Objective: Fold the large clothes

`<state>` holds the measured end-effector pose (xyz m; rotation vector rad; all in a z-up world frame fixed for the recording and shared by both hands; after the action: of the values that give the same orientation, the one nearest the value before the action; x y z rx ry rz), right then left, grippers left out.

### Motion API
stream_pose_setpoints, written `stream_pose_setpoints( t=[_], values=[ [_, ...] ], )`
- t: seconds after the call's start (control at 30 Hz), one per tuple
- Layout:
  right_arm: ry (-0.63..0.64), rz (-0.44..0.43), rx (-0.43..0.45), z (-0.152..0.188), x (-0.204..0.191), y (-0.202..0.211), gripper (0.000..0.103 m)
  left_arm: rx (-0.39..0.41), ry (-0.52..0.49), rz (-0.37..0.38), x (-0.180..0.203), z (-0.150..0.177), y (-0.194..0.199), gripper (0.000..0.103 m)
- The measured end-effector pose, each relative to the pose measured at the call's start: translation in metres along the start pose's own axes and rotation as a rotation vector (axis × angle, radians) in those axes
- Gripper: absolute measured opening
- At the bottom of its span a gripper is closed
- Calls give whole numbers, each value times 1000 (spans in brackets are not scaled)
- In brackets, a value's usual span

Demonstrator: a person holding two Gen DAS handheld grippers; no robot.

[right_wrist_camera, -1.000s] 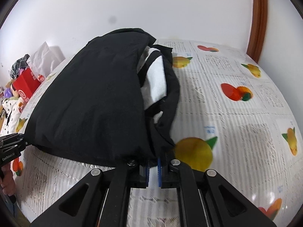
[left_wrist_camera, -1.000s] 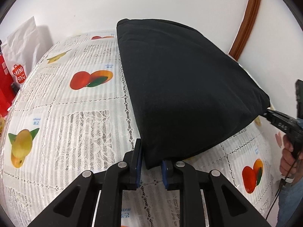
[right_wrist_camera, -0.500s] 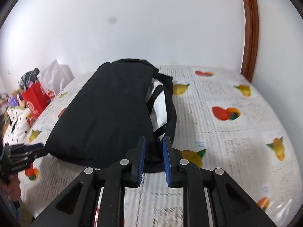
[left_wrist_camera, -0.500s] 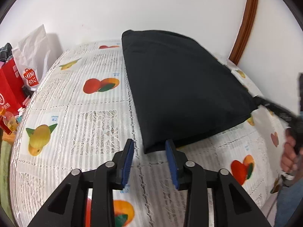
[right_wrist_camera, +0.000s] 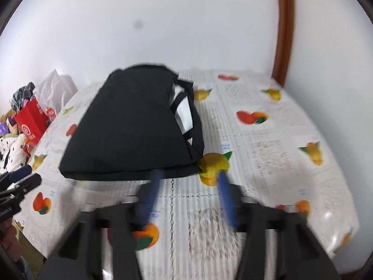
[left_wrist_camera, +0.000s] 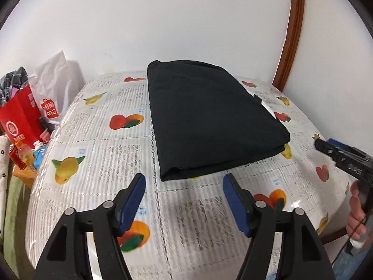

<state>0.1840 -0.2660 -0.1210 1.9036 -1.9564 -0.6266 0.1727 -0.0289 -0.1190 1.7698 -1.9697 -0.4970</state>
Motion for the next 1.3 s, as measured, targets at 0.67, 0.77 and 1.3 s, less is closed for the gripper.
stream_pose_setpoints(
  t=[0.67, 0.77, 1.3],
  values=[
    [9, 111, 109, -7, -1, 123, 100, 130, -7, -99, 10, -14, 94, 98],
    [2, 118, 112, -5, 1, 127, 100, 140, -16, -100, 12, -14, 97, 98],
    [-17, 125, 109, 2, 6, 135, 100, 123, -14, -77, 16, -8, 100, 98]
  ],
)
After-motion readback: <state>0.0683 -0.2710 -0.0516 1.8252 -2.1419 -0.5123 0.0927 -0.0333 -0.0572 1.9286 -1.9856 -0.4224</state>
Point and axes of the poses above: each gripper's, at about its wrist camera, not at the fingertips, and y roughly against the way its jaws point, x to its right, z to its underside, the point moved 9 cm from there along -y, roughly the way its jaws point, and after that the axes turned 12 degrees about x, right-handed, at the moved point
